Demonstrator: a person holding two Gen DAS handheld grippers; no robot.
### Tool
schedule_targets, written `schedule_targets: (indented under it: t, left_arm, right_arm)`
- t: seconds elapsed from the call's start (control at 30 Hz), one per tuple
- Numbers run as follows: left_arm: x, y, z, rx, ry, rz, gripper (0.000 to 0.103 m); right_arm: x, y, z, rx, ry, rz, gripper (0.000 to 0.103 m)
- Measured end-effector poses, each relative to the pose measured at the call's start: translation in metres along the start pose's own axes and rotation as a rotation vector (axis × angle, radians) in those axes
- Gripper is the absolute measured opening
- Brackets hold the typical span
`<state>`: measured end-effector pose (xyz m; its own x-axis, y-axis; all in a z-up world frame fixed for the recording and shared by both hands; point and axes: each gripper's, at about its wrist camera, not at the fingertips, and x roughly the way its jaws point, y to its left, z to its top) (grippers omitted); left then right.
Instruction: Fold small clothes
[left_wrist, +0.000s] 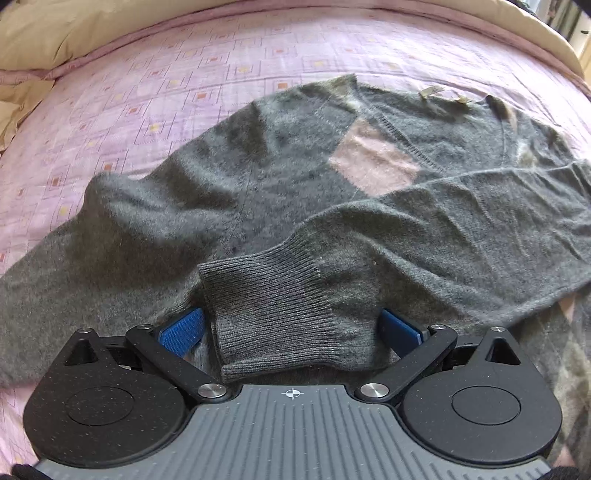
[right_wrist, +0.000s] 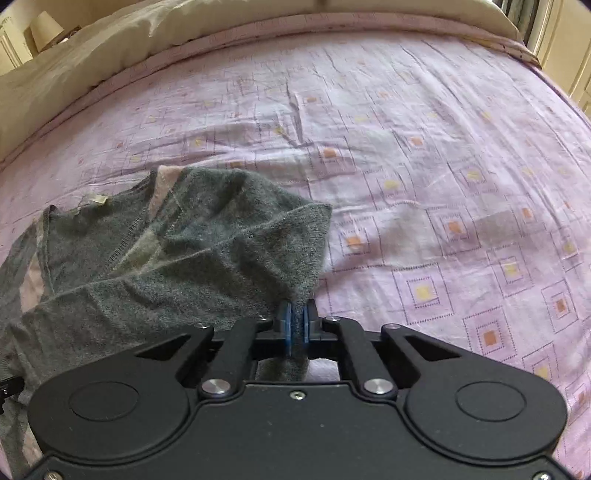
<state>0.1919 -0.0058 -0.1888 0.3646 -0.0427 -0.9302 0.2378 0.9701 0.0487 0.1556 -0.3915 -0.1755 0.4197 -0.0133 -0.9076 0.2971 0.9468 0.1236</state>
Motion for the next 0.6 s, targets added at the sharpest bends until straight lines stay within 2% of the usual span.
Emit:
schedule_targets:
  t: [0.07,0.13,0.23,0.3,0.37,0.47,0.53,0.6]
  left_arm:
    - [0.002,-0.003,-0.001,0.010,-0.001,0.001,0.103]
    - [0.003,-0.002,-0.001,0.007,-0.004,-0.001,0.103]
    - [0.003,0.000,-0.002,-0.009,-0.002,-0.014,0.103]
    - [0.002,0.002,-0.003,-0.008,0.000,-0.023,0.103]
    - [0.001,0.003,-0.004,-0.015,0.003,-0.028,0.103]
    - [-0.002,0.004,-0.009,-0.040,0.007,-0.021,0.103]
    - [-0.005,0.004,-0.013,-0.052,0.006,-0.015,0.103]
    - [-0.009,0.004,-0.018,-0.052,0.010,-0.014,0.103]
  right_arm:
    - [0.003,-0.003,0.000,0.015,0.007,0.006,0.011]
    - [0.002,0.000,0.002,0.025,0.007,0.011,0.018]
    - [-0.013,0.004,0.002,0.050,-0.037,0.011,0.046]
    - [-0.025,0.007,-0.003,0.047,-0.061,0.039,0.070]
    - [-0.035,0.016,-0.012,0.003,-0.064,0.049,0.074]
    - [-0.031,0.025,-0.031,-0.085,0.000,-0.032,0.074]
    - [-0.021,0.016,-0.044,-0.071,0.062,-0.101,0.074]
    - [-0.021,0.001,-0.054,-0.006,0.053,-0.120,0.081]
